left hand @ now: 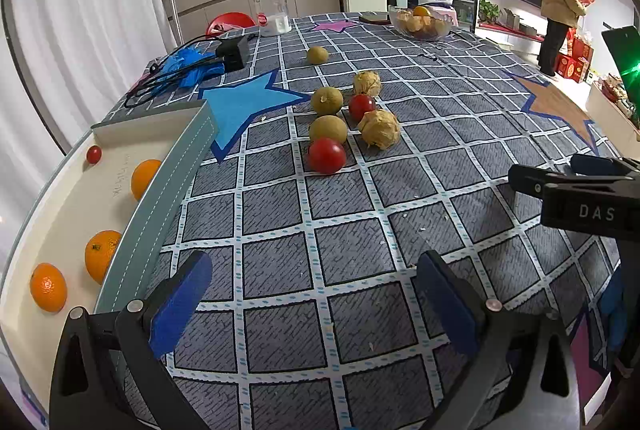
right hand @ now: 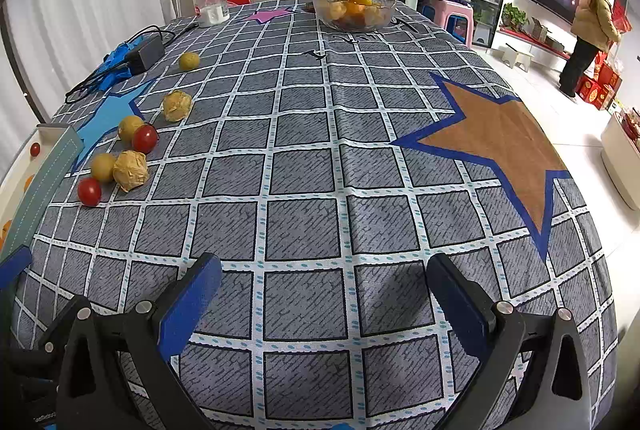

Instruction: Organize fruits

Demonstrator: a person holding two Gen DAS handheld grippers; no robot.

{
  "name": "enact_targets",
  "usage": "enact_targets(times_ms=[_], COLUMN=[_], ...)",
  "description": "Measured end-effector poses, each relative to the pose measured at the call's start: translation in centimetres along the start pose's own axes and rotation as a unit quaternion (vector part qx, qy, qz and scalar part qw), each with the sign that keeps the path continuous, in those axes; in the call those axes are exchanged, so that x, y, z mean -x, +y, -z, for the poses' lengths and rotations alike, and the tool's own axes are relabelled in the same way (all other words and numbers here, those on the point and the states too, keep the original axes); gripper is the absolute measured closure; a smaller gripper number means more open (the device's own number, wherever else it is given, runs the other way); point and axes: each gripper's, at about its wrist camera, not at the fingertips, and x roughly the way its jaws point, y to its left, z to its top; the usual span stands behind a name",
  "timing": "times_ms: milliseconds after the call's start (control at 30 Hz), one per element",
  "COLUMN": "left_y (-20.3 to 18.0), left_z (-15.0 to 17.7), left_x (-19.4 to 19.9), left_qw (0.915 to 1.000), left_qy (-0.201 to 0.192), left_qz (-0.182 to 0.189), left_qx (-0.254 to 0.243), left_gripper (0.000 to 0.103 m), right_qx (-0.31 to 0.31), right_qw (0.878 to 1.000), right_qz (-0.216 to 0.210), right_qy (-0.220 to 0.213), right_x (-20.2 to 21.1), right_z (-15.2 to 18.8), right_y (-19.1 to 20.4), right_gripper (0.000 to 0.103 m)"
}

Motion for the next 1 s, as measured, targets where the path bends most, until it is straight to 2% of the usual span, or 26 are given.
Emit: enact_targets(times_ms=[700,833,967,1000], left_y=[0.1,0.9,2.9,3.4], left_z=[0.0,-0.1,-0.4,-0.6], left_x=[-0.1,-0.3,-0.7,-0.6], left_qw=[1.0,0.9994,0.9942,0.9932], left_qy=[0.003,0.014,0.032,0.03], left_qz=[0.004,0.025,0.08,0.084], left_qx=[0.002,0.018,0.064,0.075], left_gripper=[0.001,0.001,0.001,0.001], right_qx=[0.0,0.0,-0.001,-0.001], right_qw=[1.0,1.0,1.0,1.0], right_qz=[0.001,0.001,0.001,0.002], right_qy=[0.0,0.0,0.0,0.0], right_x=[0.0,0.0,-0.1,0.0], right_z=[0.0,0.0,0.0,0.0], right_y=[0.1,0.0,0.0,0.0], right_gripper=[0.0,0.0,0.0,0.0])
